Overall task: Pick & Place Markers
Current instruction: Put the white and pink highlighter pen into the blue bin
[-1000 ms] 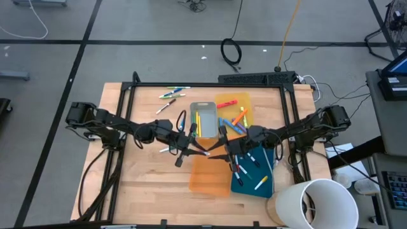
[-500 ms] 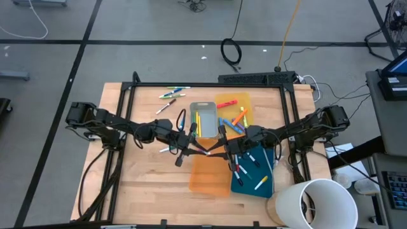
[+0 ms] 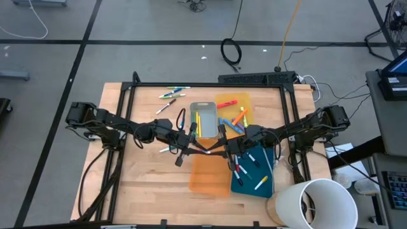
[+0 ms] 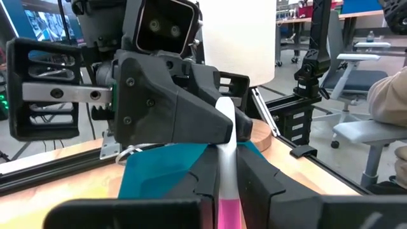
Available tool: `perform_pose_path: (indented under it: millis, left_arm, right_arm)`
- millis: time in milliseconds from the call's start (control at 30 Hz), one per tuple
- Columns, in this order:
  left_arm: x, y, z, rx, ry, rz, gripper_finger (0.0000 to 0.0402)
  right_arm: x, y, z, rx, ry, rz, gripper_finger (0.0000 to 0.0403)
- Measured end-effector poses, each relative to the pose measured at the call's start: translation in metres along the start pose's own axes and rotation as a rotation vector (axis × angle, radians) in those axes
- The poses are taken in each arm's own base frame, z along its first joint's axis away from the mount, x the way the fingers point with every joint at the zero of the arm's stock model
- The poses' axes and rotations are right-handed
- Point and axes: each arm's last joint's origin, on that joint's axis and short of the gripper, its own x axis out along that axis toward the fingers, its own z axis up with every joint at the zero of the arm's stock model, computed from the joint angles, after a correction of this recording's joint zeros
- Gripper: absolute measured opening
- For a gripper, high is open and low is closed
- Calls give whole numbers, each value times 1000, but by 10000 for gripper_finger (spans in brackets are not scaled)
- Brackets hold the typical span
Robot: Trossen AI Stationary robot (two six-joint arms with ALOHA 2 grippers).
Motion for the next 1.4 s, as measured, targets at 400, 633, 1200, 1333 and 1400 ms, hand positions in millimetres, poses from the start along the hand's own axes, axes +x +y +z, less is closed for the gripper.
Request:
perform_pose_path:
  millis: [400, 633, 1200, 1333, 1400]
  left_arm:
    - [0, -1, -1, -78, 18, -4, 88]
    - [-2, -6, -8, -156, 158, 147, 147]
    - [-50, -34, -17, -267, 701, 442, 237]
    - [-60, -40, -32, -377, 865, 492, 227]
    - [-67, -42, -40, -430, 925, 526, 220]
  right_arm:
    - [0, 2, 0, -27, 4, 9, 18]
    - [-1, 1, 0, -22, 19, -3, 18]
    - [-57, 23, 34, 359, 441, 71, 18]
    - [-76, 36, 28, 476, 653, 97, 18]
    - [-82, 41, 25, 527, 733, 118, 18]
